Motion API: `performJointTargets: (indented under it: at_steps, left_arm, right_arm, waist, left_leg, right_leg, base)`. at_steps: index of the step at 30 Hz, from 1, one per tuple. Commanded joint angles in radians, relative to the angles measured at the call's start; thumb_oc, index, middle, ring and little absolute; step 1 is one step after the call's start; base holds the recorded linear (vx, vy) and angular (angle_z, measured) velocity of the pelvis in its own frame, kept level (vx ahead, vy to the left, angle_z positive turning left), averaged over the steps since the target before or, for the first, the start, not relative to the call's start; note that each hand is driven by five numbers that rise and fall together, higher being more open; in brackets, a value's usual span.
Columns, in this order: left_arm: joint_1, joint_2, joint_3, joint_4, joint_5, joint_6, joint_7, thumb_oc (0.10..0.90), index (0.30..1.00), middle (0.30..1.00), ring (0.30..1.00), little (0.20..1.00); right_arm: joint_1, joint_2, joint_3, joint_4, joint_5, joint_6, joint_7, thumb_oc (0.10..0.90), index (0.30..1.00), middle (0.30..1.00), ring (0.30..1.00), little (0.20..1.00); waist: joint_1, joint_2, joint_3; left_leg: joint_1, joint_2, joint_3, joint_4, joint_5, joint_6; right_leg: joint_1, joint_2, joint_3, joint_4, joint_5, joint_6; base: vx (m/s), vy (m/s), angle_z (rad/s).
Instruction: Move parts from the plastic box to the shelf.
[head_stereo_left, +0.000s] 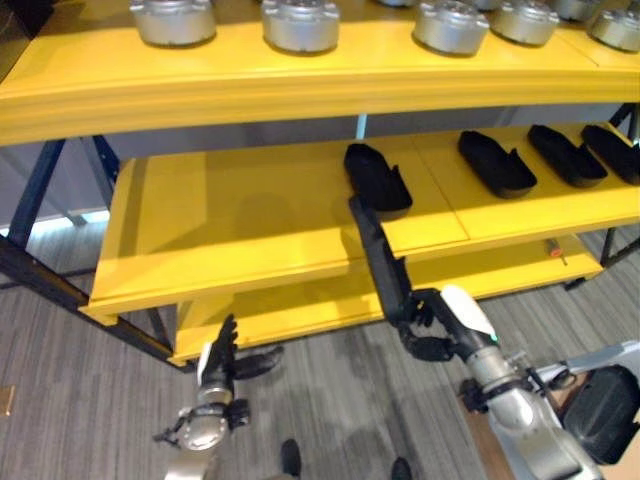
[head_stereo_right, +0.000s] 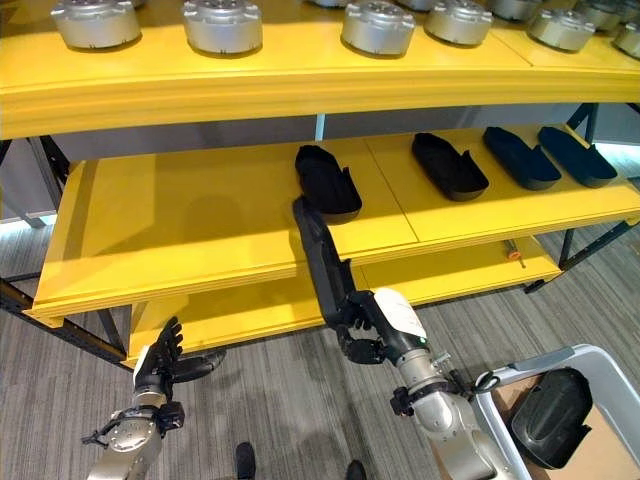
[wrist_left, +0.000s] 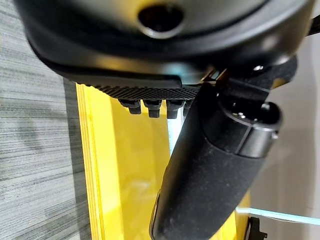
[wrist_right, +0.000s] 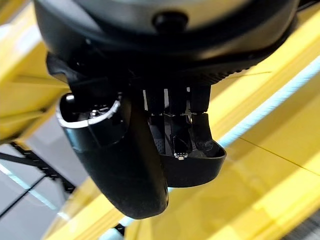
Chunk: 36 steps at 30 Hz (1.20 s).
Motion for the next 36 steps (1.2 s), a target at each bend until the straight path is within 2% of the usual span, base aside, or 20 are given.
performJointTargets:
  at_steps: [1,6,13,18,19,20,21,22,23,24,25,26,28,29,31,33,36]
  left_arm:
    - [-0.04,0.021,0.016,-0.092,0.034,-0.081,0.006,0.9,1.0,1.0,1.0,1.0]
    - [-0.031,0.025,0.017,-0.097,0.033,-0.077,0.001,0.9,1.0,1.0,1.0,1.0]
    - [-0.025,0.039,0.003,-0.099,0.025,-0.07,-0.009,0.9,1.0,1.0,1.0,1.0]
    - [-0.018,0.059,-0.001,-0.104,0.01,-0.066,-0.02,0.9,1.0,1.0,1.0,1.0]
    - [-0.007,0.069,0.0,-0.108,0.001,-0.069,-0.026,0.9,1.0,1.0,1.0,1.0]
    - [-0.006,0.072,-0.003,-0.103,0.0,-0.069,-0.029,0.9,1.0,1.0,1.0,1.0]
    - [-0.004,0.077,-0.006,-0.106,0.0,-0.07,-0.036,0.9,1.0,1.0,1.0,1.0]
    - [-0.01,0.087,-0.013,-0.113,-0.001,-0.07,-0.047,0.9,1.0,1.0,1.0,1.0]
    - [-0.016,0.092,-0.015,-0.111,0.0,-0.069,-0.048,0.9,1.0,1.0,1.0,1.0]
    - [-0.018,0.097,-0.012,-0.112,0.007,-0.068,-0.046,0.9,1.0,1.0,1.0,1.0]
    - [-0.021,0.102,-0.005,-0.108,0.006,-0.074,-0.047,0.9,1.0,1.0,1.0,1.0]
    - [-0.023,0.103,-0.002,-0.101,0.003,-0.075,-0.049,0.9,1.0,1.0,1.0,1.0]
    - [-0.025,0.101,0.009,-0.085,-0.006,-0.077,-0.05,0.9,1.0,1.0,1.0,1.0]
    - [-0.011,0.08,0.018,-0.081,-0.011,-0.08,-0.054,0.9,1.0,1.0,1.0,1.0]
    - [-0.007,0.063,0.012,-0.077,-0.014,-0.083,-0.058,0.9,1.0,1.0,1.0,1.0]
    - [-0.003,0.057,0.011,-0.075,-0.018,-0.082,-0.058,0.9,1.0,1.0,1.0,1.0]
    - [0.003,0.046,0.01,-0.07,-0.021,-0.079,-0.059,0.9,1.0,1.0,1.0,1.0]
  right_arm:
    - [-0.172,-0.026,-0.018,-0.137,0.013,-0.115,-0.047,0.4,0.3,0.3,0.3,0.3]
    - [-0.229,-0.037,-0.007,-0.155,0.016,-0.115,-0.045,0.4,0.3,0.3,0.3,0.3]
    - [-0.42,-0.036,0.053,-0.107,0.021,-0.089,-0.052,0.4,0.3,0.3,0.3,0.3]
    - [-0.549,-0.008,0.105,0.032,0.022,-0.045,-0.063,0.4,0.3,0.3,0.3,0.3]
    - [-0.598,-0.009,0.122,0.103,0.022,-0.03,-0.07,0.4,0.3,0.3,0.3,0.3]
    - [-0.611,-0.011,0.131,0.124,0.016,-0.022,-0.069,0.4,0.3,0.3,0.3,0.3]
    - [-0.618,-0.016,0.131,0.146,0.017,-0.017,-0.07,0.4,0.3,0.3,0.3,0.3]
    - [-0.647,-0.027,0.141,0.171,0.009,-0.012,-0.068,0.4,0.3,0.3,0.3,0.3]
    - [-0.656,-0.025,0.143,0.183,0.01,-0.01,-0.069,0.4,0.3,0.3,0.3,0.3]
    - [-0.673,-0.023,0.149,0.204,0.006,-0.005,-0.073,0.4,0.3,0.3,0.3,0.3]
    - [-0.694,-0.029,0.149,0.227,0.014,-0.007,-0.075,0.4,0.3,0.3,0.3,0.3]
    - [-0.704,-0.025,0.15,0.24,0.02,-0.007,-0.076,0.4,0.3,0.3,0.3,0.3]
    - [-0.731,-0.018,0.167,0.244,0.009,-0.005,-0.068,0.4,0.3,0.3,0.3,0.3]
    - [-0.699,-0.027,0.155,0.235,-0.007,-0.008,-0.061,0.4,0.3,0.3,0.3,0.3]
    - [-0.672,-0.041,0.142,0.227,-0.002,-0.014,-0.053,0.4,0.3,0.3,0.3,0.3]
    - [-0.665,-0.046,0.138,0.221,0.004,-0.014,-0.052,0.4,0.3,0.3,0.3,0.3]
    - [-0.642,-0.061,0.135,0.197,0.017,-0.026,-0.041,0.4,0.3,0.3,0.3,0.3]
  waist:
    - [0.015,0.017,-0.106]
    - [0.023,0.008,-0.115]
    - [0.07,-0.013,-0.128]
    - [0.113,-0.032,-0.129]
    - [0.132,-0.032,-0.119]
    - [0.136,-0.028,-0.112]
    - [0.137,-0.015,-0.095]
    - [0.134,0.01,-0.067]
    - [0.134,0.02,-0.053]
    - [0.136,0.029,-0.037]
    - [0.118,0.038,-0.017]
    - [0.112,0.037,-0.005]
    - [0.097,0.033,0.016]
    - [0.095,0.018,0.002]
    - [0.087,0.021,-0.02]
    - [0.083,0.026,-0.026]
    - [0.075,0.037,-0.04]
  left_leg:
    - [-0.022,0.029,0.002,0.056,-0.037,-0.005]
    - [-0.009,0.017,-0.007,0.042,-0.042,0.003]
    - [0.0,-0.005,-0.03,0.032,-0.053,0.017]
    - [0.0,-0.022,-0.059,0.028,-0.061,0.027]
    - [-0.004,-0.034,-0.072,0.042,-0.076,0.042]
    - [-0.004,-0.038,-0.077,0.049,-0.081,0.047]
    - [-0.001,-0.045,-0.09,0.058,-0.088,0.057]
    - [0.007,-0.046,-0.105,0.068,-0.091,0.07]
    - [0.015,-0.045,-0.104,0.068,-0.095,0.079]
    - [0.043,-0.044,-0.082,0.055,-0.109,0.079]
    - [0.068,-0.04,-0.083,0.042,-0.111,0.068]
    - [0.081,-0.038,-0.086,0.042,-0.116,0.058]
    - [0.126,-0.023,-0.079,0.046,-0.138,0.033]
    - [0.142,-0.013,-0.081,0.062,-0.163,0.013]
    - [0.149,0.011,-0.095,0.062,-0.163,-0.005]
    - [0.151,0.022,-0.102,0.062,-0.161,-0.011]
    - [0.159,0.06,-0.114,0.06,-0.155,-0.028]
  right_leg:
    - [0.001,-0.008,0.031,0.072,0.072,0.064]
    - [0.007,-0.014,0.029,0.078,0.092,0.07]
    - [0.02,-0.027,0.009,0.088,0.127,0.077]
    - [0.03,-0.034,-0.01,0.095,0.164,0.077]
    - [0.009,-0.039,-0.002,0.144,0.186,0.072]
    - [-0.007,-0.038,0.001,0.177,0.192,0.067]
    - [-0.048,-0.035,0.009,0.258,0.229,0.053]
    - [-0.103,-0.028,0.01,0.367,0.247,0.029]
    - [-0.131,-0.022,-0.009,0.419,0.23,0.014]
    - [-0.187,-0.037,-0.085,0.405,0.187,0.005]
    - [-0.237,-0.008,-0.101,0.328,0.142,-0.003]
    - [-0.257,-0.003,-0.111,0.25,0.141,0.001]
    - [-0.278,0.002,-0.16,0.083,0.194,0.029]
    - [-0.232,0.012,-0.197,0.049,0.187,0.026]
    - [-0.208,0.04,-0.179,0.055,0.157,0.008]
    - [-0.205,0.05,-0.181,0.066,0.147,0.002]
    - [-0.203,0.076,-0.187,0.111,0.095,-0.017]
  base:
    - [0.04,0.044,0.04]
    - [0.04,0.032,0.06]
    - [0.04,0.03,0.05]
    - [0.05,0.037,0.3]
    - [0.05,0.113,0.17]
    - [0.02,0.166,0.11]
    - [-0.01,0.208,0.07]
    - [0.0,0.228,0.16]
    - [0.04,0.219,0.22]
    - [0.12,0.086,0.21]
    - [0.16,-0.026,-0.24]
    - [0.18,-0.125,-0.49]
    - [0.29,-0.263,-0.08]
    - [0.34,-0.348,0.26]
    - [0.21,-0.247,0.31]
    - [0.1,-0.145,0.64]
    - [0.14,-0.223,0.46]
